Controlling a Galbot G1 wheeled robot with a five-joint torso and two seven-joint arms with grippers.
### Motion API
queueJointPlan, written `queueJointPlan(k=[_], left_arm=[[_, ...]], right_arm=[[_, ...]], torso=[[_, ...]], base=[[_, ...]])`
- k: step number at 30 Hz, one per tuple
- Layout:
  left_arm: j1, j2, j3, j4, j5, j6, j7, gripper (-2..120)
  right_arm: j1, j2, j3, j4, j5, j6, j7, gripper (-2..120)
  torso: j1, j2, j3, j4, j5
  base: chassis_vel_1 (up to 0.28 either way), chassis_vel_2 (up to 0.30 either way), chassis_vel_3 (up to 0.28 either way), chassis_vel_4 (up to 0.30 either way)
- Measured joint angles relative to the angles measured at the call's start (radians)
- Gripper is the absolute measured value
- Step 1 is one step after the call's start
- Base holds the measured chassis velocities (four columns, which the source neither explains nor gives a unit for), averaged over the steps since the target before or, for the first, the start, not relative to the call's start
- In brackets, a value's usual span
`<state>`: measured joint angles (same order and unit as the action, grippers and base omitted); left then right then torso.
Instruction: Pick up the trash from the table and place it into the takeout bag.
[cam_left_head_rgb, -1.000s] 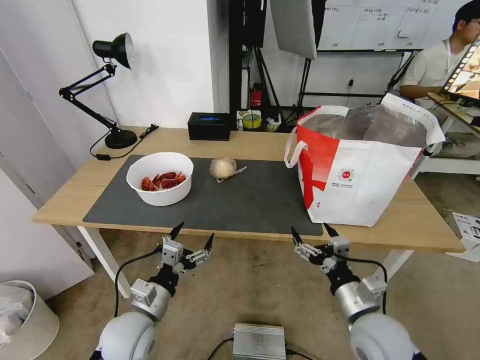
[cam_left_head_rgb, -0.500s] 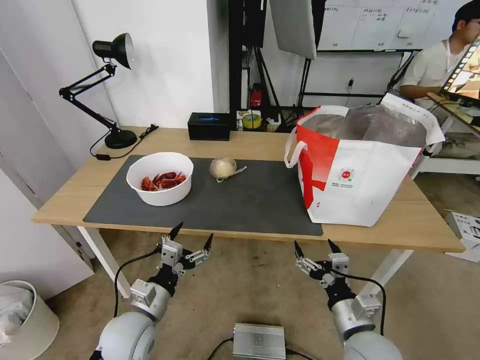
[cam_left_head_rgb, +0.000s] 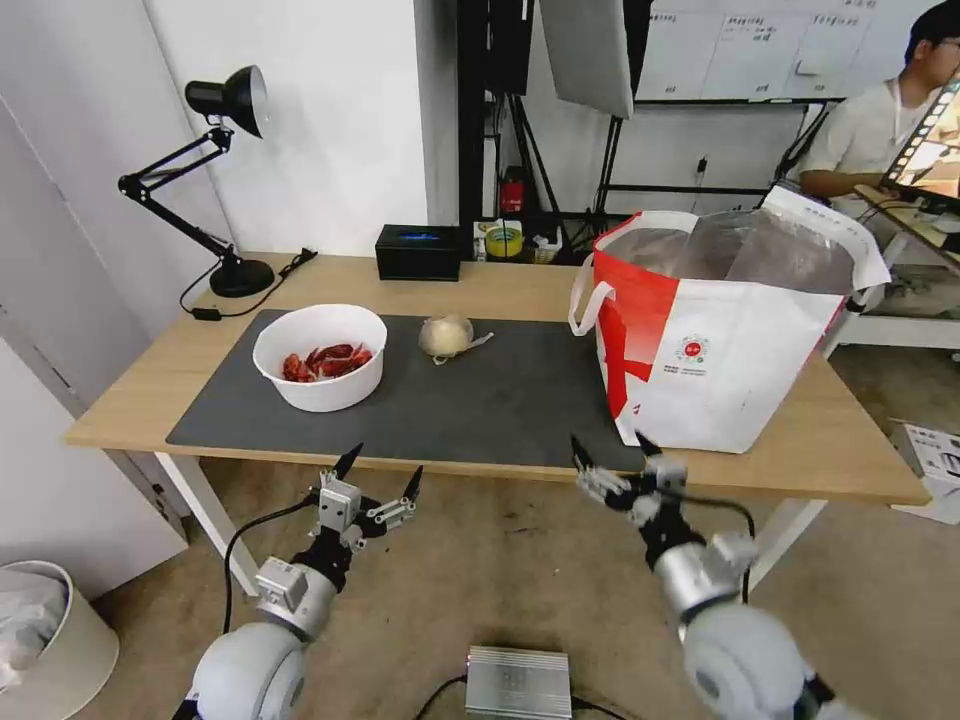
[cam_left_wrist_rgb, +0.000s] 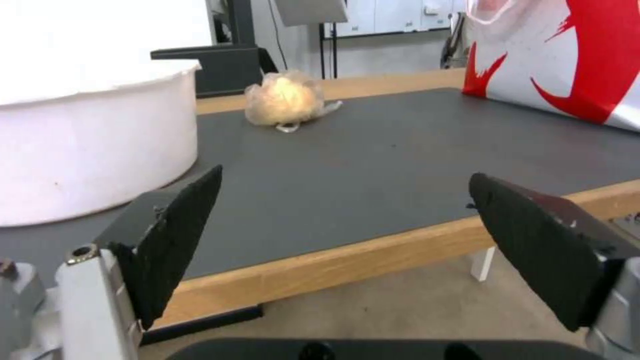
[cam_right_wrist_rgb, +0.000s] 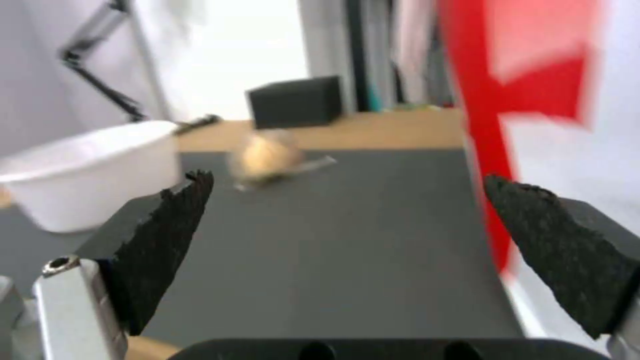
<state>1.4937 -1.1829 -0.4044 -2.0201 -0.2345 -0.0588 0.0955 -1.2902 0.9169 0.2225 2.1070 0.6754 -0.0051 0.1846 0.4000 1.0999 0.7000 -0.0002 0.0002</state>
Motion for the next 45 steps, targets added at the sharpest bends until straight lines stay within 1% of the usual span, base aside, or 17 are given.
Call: queueJointPlan(k=[4,7,14,16,17,19,20,22,24,26,28,30,32,34,36,38,45], left_arm=[[0.007,-0.003,-0.008,0.000,0.003,0.000,0.000,100],[0.016,-0.008,-0.020,-0.001,0.005,0.001,0.000,100],[0.036,-0.013,-0.047,-0.006,0.007,0.002,0.000,100],[0.048,-0.014,-0.060,-0.006,0.008,0.001,0.000,100],[0.048,-0.014,-0.060,-0.006,0.008,0.001,0.000,100],[0.052,-0.018,-0.076,-0.006,0.008,-0.001,0.000,100],[0.052,-0.018,-0.076,-0.006,0.008,-0.001,0.000,100],[0.050,-0.021,-0.087,-0.012,0.005,0.000,0.000,100],[0.050,-0.021,-0.088,-0.013,0.004,0.001,0.000,100],[0.053,-0.020,-0.097,-0.013,0.001,0.002,0.000,100],[0.053,-0.020,-0.098,-0.013,0.001,0.002,0.000,100],[0.056,-0.022,-0.102,-0.009,0.001,0.002,0.000,100],[0.057,-0.023,-0.102,-0.009,0.001,0.002,0.000,100],[0.059,-0.023,-0.102,-0.005,0.003,0.001,0.000,100],[0.059,-0.023,-0.102,-0.004,0.003,0.000,0.000,100],[0.061,-0.019,-0.109,-0.002,0.001,-0.002,0.001,100],[0.063,-0.017,-0.114,-0.001,-0.005,-0.006,0.001,100]], right_arm=[[0.102,-0.046,-0.040,-0.020,0.082,-0.025,-0.032,100],[0.280,-0.080,-0.122,-0.079,0.182,-0.040,-0.055,100],[0.519,-0.069,-0.279,-0.196,0.283,-0.082,-0.049,100],[0.622,-0.039,-0.344,-0.262,0.309,-0.104,-0.044,100],[0.622,-0.039,-0.344,-0.262,0.309,-0.104,-0.044,100],[0.752,0.023,-0.426,-0.375,0.367,-0.135,-0.040,100],[0.752,0.023,-0.426,-0.375,0.367,-0.135,-0.040,100],[0.843,0.084,-0.482,-0.487,0.392,-0.148,-0.042,100],[0.862,0.098,-0.494,-0.513,0.393,-0.150,-0.044,100],[0.932,0.165,-0.537,-0.623,0.394,-0.159,-0.054,100],[0.947,0.181,-0.545,-0.646,0.394,-0.163,-0.058,100],[1.017,0.250,-0.579,-0.781,0.390,-0.177,-0.087,100],[1.031,0.266,-0.583,-0.812,0.389,-0.180,-0.093,100],[1.091,0.330,-0.592,-0.943,0.376,-0.188,-0.120,100],[1.106,0.346,-0.594,-0.973,0.373,-0.191,-0.129,100],[1.150,0.390,-0.618,-1.056,0.371,-0.193,-0.149,100],[1.201,0.449,-0.655,-1.183,0.338,-0.198,-0.176,100]], torso=[[0.000,0.000,0.000,0.0001,-0.0002],[0.000,0.000,0.000,0.0003,-0.0002],[0.000,0.000,0.000,0.0002,-0.0002],[0.000,0.000,0.000,0.0001,-0.0003],[0.000,0.000,0.000,0.0001,-0.0003],[0.000,0.000,0.000,0.0006,-0.0003],[0.000,0.000,0.000,0.0006,-0.0003],[0.000,0.000,0.000,0.0001,-0.0004],[0.000,0.000,0.000,0.0001,-0.0001],[0.000,0.000,0.000,0.0003,-0.0004],[0.000,0.000,0.000,0.0003,-0.0004],[0.000,0.000,0.000,0.0003,-0.0004],[0.000,0.000,0.000,0.0003,-0.0004],[0.000,0.000,0.000,0.0003,-0.0005],[0.000,0.000,0.000,0.0002,-0.0005],[0.000,0.000,0.000,0.0003,-0.0004],[0.000,0.000,0.000,0.0001,-0.0003]], base=[[0.000,0.000,0.000,0.000],[0.000,0.000,0.000,0.000],[0.000,0.000,0.000,0.000],[0.000,0.000,0.000,0.000],[0.000,0.000,0.000,0.000],[0.000,0.000,0.000,0.000],[0.000,0.000,0.000,0.000],[0.000,0.000,0.000,0.000],[0.000,0.000,0.000,0.000],[0.000,0.000,0.000,0.000],[0.000,0.000,0.000,0.000],[0.000,0.000,0.000,0.000],[0.000,0.000,0.000,0.000],[0.000,0.000,0.000,0.000],[0.000,0.000,0.000,0.000],[0.000,0.000,0.000,0.000],[0.000,0.000,0.000,0.000]])
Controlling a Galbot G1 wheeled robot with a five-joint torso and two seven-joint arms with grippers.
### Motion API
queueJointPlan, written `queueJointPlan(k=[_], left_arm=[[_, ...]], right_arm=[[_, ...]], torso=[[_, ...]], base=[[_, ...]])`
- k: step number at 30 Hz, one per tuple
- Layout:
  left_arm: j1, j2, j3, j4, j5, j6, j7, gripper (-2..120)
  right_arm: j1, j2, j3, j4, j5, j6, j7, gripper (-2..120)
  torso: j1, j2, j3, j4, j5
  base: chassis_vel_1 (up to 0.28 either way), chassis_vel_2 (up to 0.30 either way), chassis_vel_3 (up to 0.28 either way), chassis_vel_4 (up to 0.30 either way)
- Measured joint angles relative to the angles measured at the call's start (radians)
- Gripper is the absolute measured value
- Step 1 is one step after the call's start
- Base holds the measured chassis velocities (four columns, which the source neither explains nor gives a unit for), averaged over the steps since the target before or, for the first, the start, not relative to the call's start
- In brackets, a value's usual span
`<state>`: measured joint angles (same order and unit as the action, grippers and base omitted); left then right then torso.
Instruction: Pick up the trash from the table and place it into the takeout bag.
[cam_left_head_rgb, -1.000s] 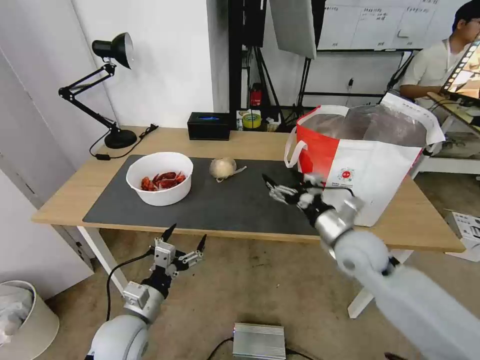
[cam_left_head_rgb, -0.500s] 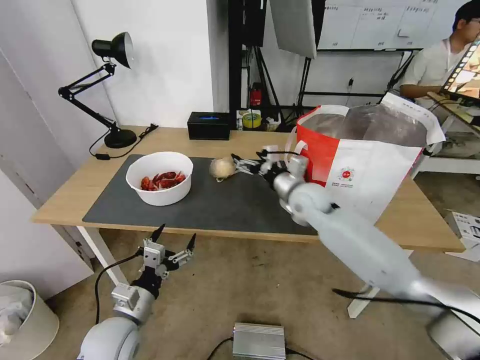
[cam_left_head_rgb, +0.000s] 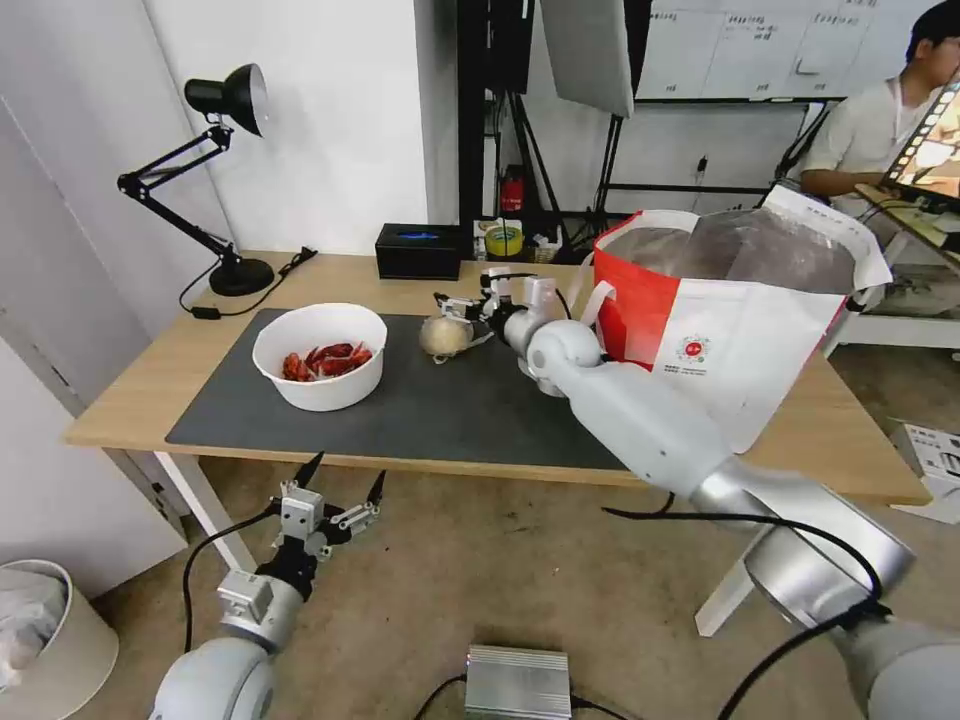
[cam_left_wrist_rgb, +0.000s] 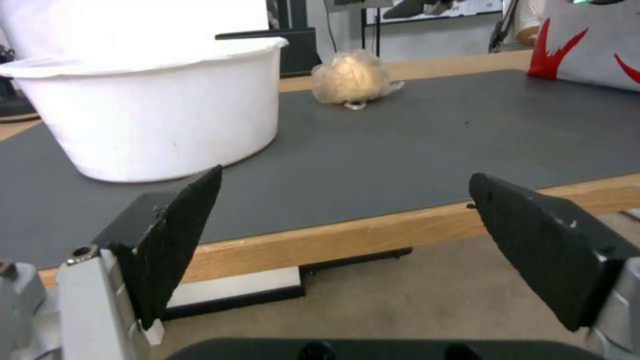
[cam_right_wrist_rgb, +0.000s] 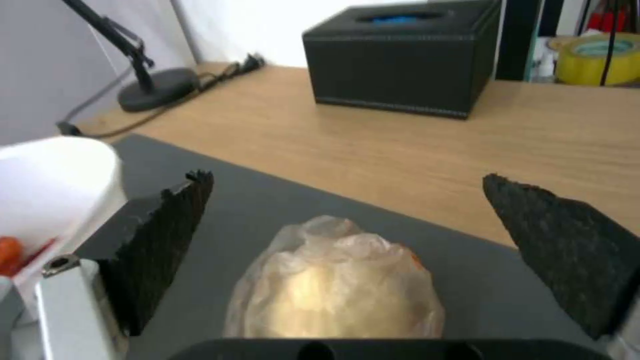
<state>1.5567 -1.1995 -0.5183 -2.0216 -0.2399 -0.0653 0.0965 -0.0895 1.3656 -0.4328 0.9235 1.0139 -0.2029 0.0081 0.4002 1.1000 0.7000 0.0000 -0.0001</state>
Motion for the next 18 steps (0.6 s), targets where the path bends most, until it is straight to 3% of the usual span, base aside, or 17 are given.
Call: queueJointPlan(k=[18], left_arm=[[0.009,0.006,-0.001,-0.012,-0.009,-0.003,0.000,100]], right_arm=[[0.034,0.069,-0.047,-0.132,-0.084,-0.060,-0.067,100]], torso=[[0.000,0.000,0.000,0.0000,0.0000]], base=[[0.000,0.000,0.000,0.000]])
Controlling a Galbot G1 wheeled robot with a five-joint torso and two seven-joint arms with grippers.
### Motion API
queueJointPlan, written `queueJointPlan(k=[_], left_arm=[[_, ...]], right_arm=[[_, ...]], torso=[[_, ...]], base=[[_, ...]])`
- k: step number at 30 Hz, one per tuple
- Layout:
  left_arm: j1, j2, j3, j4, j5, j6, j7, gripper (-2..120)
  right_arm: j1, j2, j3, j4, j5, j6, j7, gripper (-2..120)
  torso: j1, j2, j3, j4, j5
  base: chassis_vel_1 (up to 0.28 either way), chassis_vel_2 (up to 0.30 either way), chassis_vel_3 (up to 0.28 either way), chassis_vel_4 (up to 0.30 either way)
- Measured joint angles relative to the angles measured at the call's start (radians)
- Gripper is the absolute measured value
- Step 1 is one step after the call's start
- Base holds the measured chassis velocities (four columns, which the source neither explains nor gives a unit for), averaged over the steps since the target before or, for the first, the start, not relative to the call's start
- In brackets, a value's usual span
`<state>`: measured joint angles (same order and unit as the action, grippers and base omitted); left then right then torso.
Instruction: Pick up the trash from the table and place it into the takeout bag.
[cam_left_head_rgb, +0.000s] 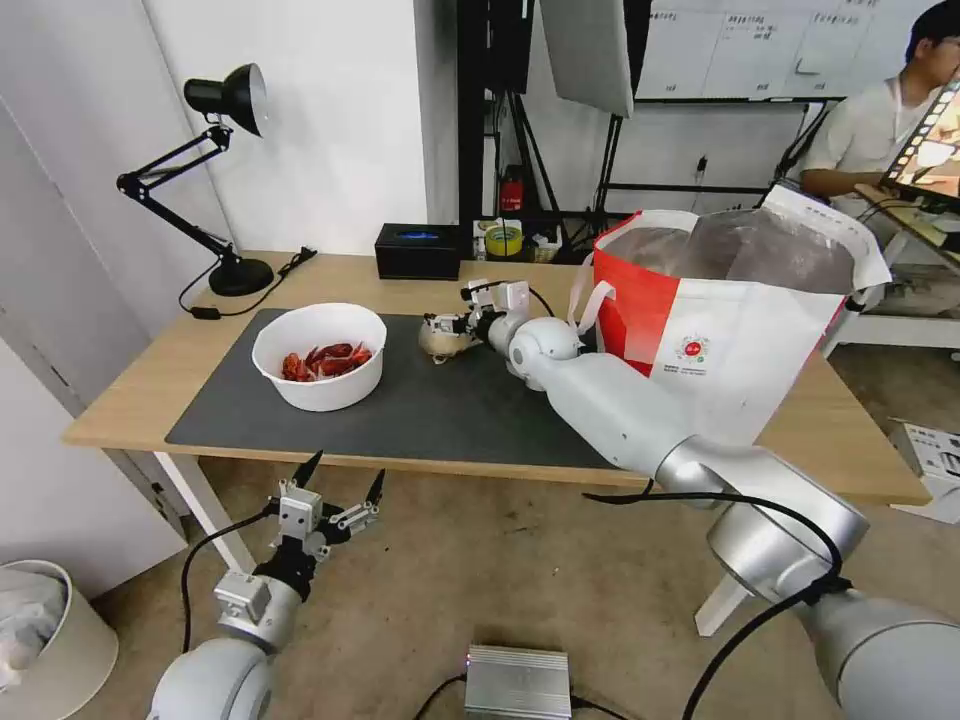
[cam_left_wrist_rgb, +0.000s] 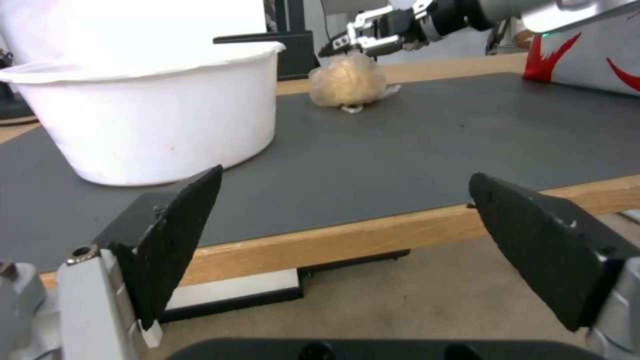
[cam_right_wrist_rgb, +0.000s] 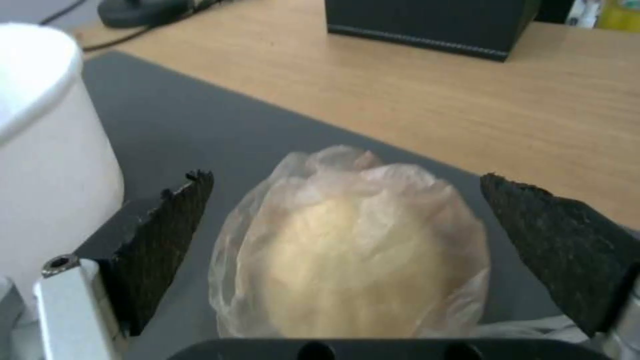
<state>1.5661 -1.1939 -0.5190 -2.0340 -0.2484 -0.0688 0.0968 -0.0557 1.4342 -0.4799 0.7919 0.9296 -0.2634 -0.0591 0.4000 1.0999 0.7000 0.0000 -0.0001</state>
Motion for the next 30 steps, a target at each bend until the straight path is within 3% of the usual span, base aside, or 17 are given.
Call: queueJointPlan(k=[17,30], left_arm=[[0.015,-0.019,0.001,-0.015,-0.002,-0.004,0.000,100],[0.013,-0.025,0.002,-0.012,0.001,-0.007,0.001,100]], right_arm=[[-0.023,0.052,-0.003,-0.066,-0.080,-0.009,-0.010,98],[-0.054,0.008,0.024,0.002,-0.077,0.016,0.010,53]], torso=[[0.000,0.000,0.000,0.0001,0.0000],[0.000,0.000,0.000,0.0000,0.0001]], base=[[0.000,0.000,0.000,0.000],[0.000,0.000,0.000,0.000]])
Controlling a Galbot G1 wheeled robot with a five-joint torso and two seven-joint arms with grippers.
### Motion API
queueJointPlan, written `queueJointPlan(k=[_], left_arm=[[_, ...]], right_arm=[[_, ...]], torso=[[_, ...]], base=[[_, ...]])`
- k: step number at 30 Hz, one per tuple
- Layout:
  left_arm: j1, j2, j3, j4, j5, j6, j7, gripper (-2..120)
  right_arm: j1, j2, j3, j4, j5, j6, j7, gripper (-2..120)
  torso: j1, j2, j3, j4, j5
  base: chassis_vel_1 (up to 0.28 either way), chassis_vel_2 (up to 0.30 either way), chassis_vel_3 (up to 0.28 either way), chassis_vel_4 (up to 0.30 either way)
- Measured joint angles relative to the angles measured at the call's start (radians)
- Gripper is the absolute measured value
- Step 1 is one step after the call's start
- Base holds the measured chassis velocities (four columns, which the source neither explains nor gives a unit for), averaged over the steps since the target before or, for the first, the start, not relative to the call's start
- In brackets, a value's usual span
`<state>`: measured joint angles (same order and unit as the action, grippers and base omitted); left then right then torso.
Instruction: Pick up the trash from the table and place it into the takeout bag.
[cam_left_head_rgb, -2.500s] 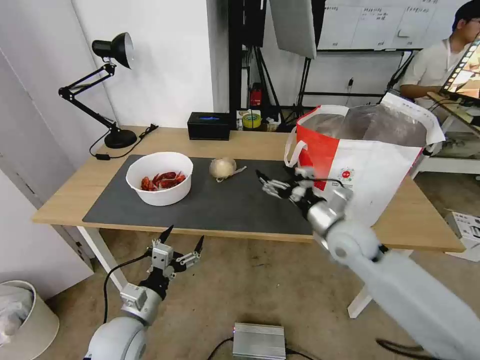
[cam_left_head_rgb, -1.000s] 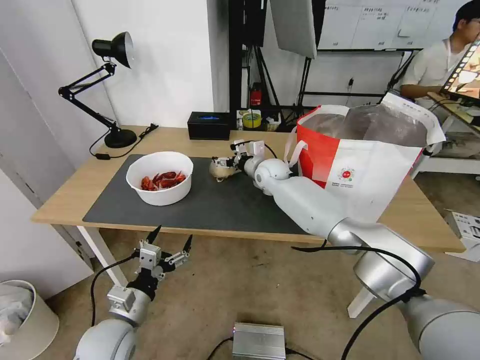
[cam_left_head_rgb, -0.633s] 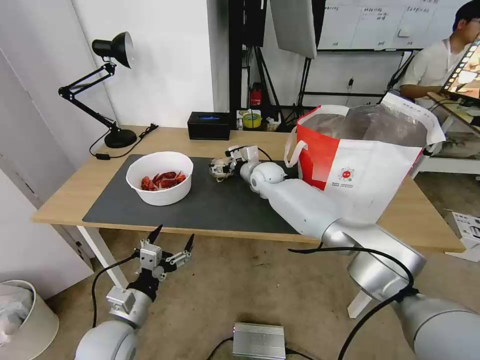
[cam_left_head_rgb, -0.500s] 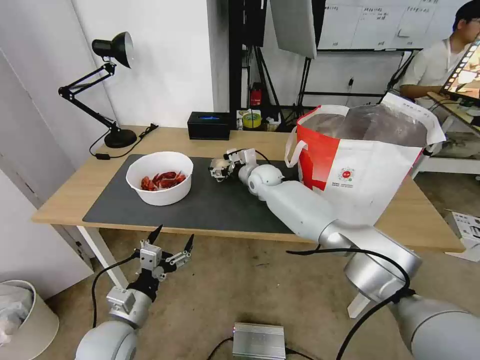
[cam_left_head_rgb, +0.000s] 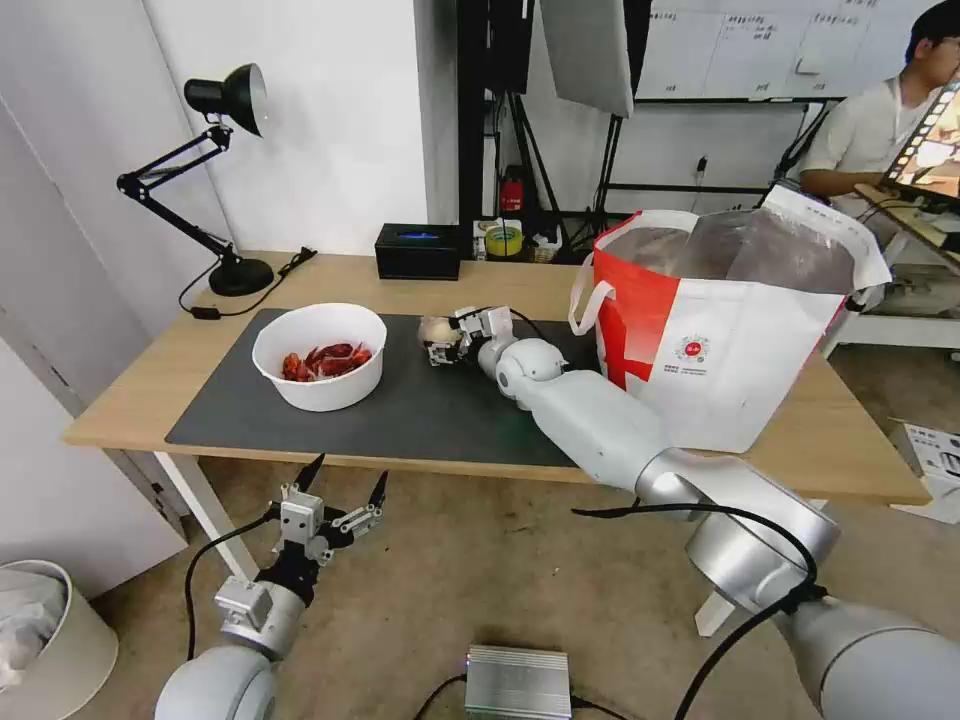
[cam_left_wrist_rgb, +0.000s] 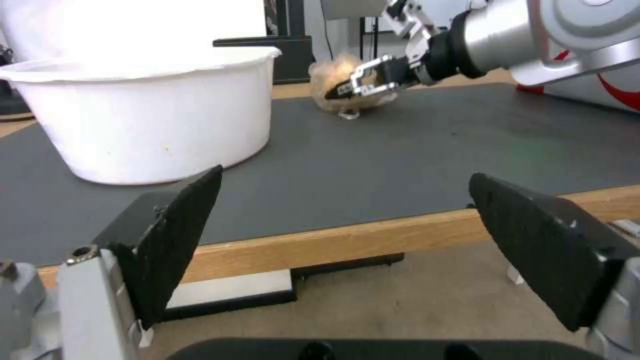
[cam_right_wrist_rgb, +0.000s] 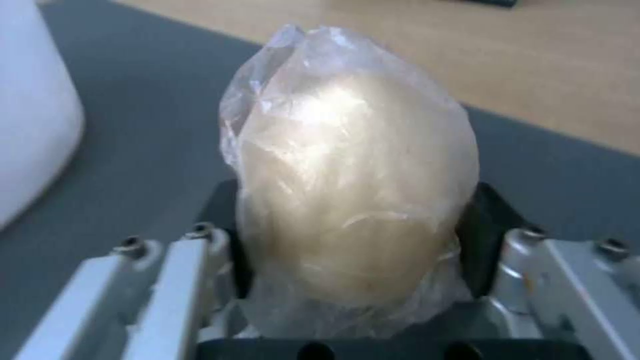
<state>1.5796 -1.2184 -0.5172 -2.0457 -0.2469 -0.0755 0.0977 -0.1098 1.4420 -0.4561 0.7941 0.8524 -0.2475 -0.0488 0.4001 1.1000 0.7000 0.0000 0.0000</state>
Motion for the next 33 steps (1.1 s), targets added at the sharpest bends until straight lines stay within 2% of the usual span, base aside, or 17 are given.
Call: queueJointPlan(k=[2,3,6,7,10,11,12,14,16,19,21,23,24,27,28,31,33], left_arm=[[-0.001,-0.001,-0.004,0.000,-0.001,0.000,0.000,100],[-0.001,-0.001,-0.004,0.000,-0.001,0.000,0.000,100],[-0.002,0.003,-0.010,-0.002,-0.004,0.000,0.000,100],[-0.002,0.003,-0.010,-0.002,-0.004,0.000,0.000,100],[-0.005,0.004,-0.010,0.000,-0.005,-0.001,0.000,100],[-0.006,0.004,-0.011,0.003,-0.005,-0.003,0.000,100],[-0.006,0.004,-0.011,0.003,-0.005,-0.003,0.000,100],[-0.003,0.003,-0.012,0.004,-0.006,-0.006,0.000,100],[-0.001,0.003,-0.012,0.004,-0.006,-0.008,0.000,100],[0.001,0.001,-0.010,0.004,-0.006,-0.012,0.000,100],[0.002,0.000,-0.009,0.004,-0.005,-0.012,0.000,100],[0.002,0.000,-0.005,0.000,-0.002,-0.012,0.000,100],[0.002,0.000,-0.005,0.000,-0.002,-0.012,0.000,100],[-0.002,0.003,0.000,-0.003,0.002,-0.012,0.000,100],[-0.002,0.003,0.000,-0.003,0.002,-0.012,0.000,100],[-0.005,0.004,0.011,-0.006,0.003,-0.012,0.000,100],[-0.006,0.004,0.014,-0.007,0.004,-0.011,0.000,100]], right_arm=[[-0.022,-0.036,0.008,0.092,0.022,0.002,0.014,43],[-0.022,-0.036,0.008,0.092,0.022,0.002,0.014,43],[-0.055,-0.112,0.010,0.255,0.053,-0.003,0.053,28],[-0.055,-0.112,0.010,0.255,0.053,-0.003,0.053,28],[-0.093,-0.198,0.005,0.409,0.076,-0.010,0.091,15],[-0.107,-0.232,0.003,0.471,0.080,-0.012,0.102,12],[-0.107,-0.232,0.003,0.471,0.080,-0.012,0.102,12],[-0.129,-0.287,0.011,0.586,0.087,-0.017,0.122,7],[-0.138,-0.313,0.022,0.637,0.094,-0.021,0.133,7],[-0.158,-0.416,0.077,0.803,0.130,-0.046,0.174,7],[-0.159,-0.445,0.093,0.841,0.142,-0.055,0.187,7],[-0.157,-0.545,0.142,0.975,0.200,-0.100,0.258,7],[-0.157,-0.545,0.142,0.975,0.200,-0.100,0.258,7],[-0.138,-0.658,0.204,1.108,0.273,-0.158,0.367,7],[-0.138,-0.658,0.204,1.108,0.273,-0.158,0.367,7],[-0.128,-0.764,0.272,1.188,0.327,-0.203,0.457,7],[-0.130,-0.791,0.295,1.202,0.342,-0.215,0.475,7]], torso=[[0.000,0.000,0.000,0.0002,0.0001],[0.000,0.000,0.000,0.0002,0.0001],[0.000,0.000,0.000,0.0002,0.0001],[0.000,0.000,0.000,0.0002,0.0001],[0.000,0.000,0.000,-0.0003,0.0003],[0.000,0.000,0.000,-0.0002,0.0003],[0.000,0.000,0.000,-0.0002,0.0003],[0.000,0.000,0.000,-0.0002,0.0003],[0.000,0.000,0.000,0.0003,0.0003],[0.000,0.000,0.000,0.0002,0.0004],[0.000,0.000,0.000,0.0001,0.0003],[0.000,0.000,0.000,-0.0002,0.0005],[0.000,0.000,0.000,-0.0002,0.0005],[0.000,0.000,0.000,-0.0001,0.0003],[0.000,0.000,0.000,-0.0001,0.0003],[0.000,0.000,0.000,-0.0001,0.0003],[0.000,0.000,0.000,-0.0001,0.0005]], base=[[0.000,0.000,0.000,0.000],[0.000,0.000,0.000,0.000],[0.000,0.000,0.000,0.000],[0.000,0.000,0.000,0.000],[0.000,0.000,0.000,0.000],[0.000,0.000,0.000,0.000],[0.000,0.000,0.000,0.000],[0.000,0.000,0.000,0.000],[0.000,0.000,0.000,0.000],[0.000,0.000,0.000,0.000],[0.000,0.000,0.000,0.000],[0.000,0.000,0.000,0.000],[0.000,0.000,0.000,0.000],[0.000,0.000,0.000,0.000],[0.000,0.000,0.000,0.000],[0.000,0.000,0.000,0.000],[0.000,0.000,0.000,0.000]])
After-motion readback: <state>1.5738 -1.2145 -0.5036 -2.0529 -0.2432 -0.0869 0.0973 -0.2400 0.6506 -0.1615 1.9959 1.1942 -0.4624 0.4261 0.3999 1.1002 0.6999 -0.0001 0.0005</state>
